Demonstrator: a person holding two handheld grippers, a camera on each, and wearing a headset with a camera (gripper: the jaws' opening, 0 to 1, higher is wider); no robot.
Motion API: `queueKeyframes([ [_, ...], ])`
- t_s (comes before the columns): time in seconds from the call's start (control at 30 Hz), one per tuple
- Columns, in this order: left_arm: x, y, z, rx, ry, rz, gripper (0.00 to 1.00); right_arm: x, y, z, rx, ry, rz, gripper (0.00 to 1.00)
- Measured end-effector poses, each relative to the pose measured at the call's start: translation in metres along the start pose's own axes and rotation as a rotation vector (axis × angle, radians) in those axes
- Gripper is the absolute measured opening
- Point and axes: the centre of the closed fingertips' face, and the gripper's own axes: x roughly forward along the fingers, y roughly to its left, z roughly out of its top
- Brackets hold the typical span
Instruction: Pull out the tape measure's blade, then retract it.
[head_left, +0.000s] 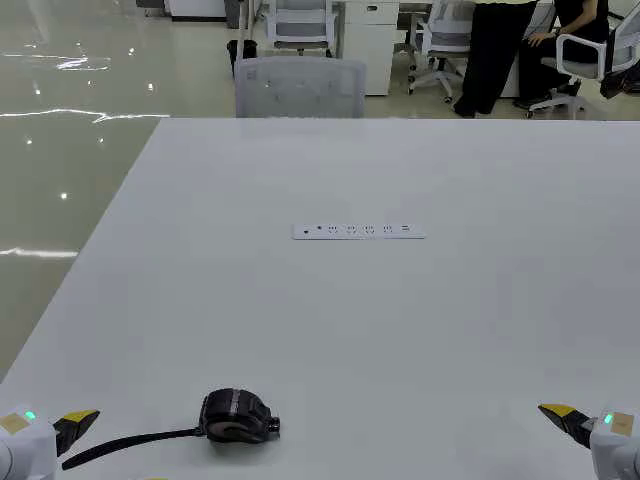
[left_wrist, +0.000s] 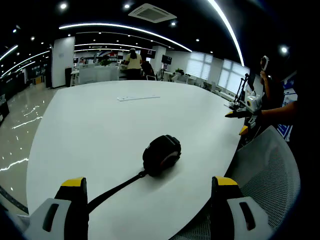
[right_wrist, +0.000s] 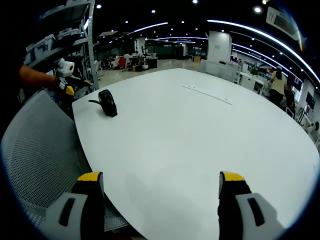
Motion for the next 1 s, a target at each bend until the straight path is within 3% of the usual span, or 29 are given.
queueKeyframes([
  [0.33,-0.001,-0.003,0.000,0.002,-0.001,-0.007,1.00,-0.001,0.002,-0.003,-0.016,0.010,0.012,0.98],
  [0.4,-0.001,-0.006,0.000,-0.018,-0.018,-0.021,1.00,-0.001,0.002,-0.002,-0.015,0.008,0.015,0.98],
  [0.5,-0.001,-0.005,-0.006,-0.019,-0.004,-0.012,1.00,-0.002,0.000,0.001,-0.016,0.002,0.011,0.98],
  [0.83,0.004,-0.015,0.001,-0.014,-0.018,-0.023,1.00,-0.002,-0.001,0.002,-0.017,0.003,0.011,0.98],
  [1.0,0.006,-0.010,-0.001,-0.010,-0.015,-0.024,1.00,-0.002,-0.003,0.002,-0.017,0.001,0.007,0.98],
])
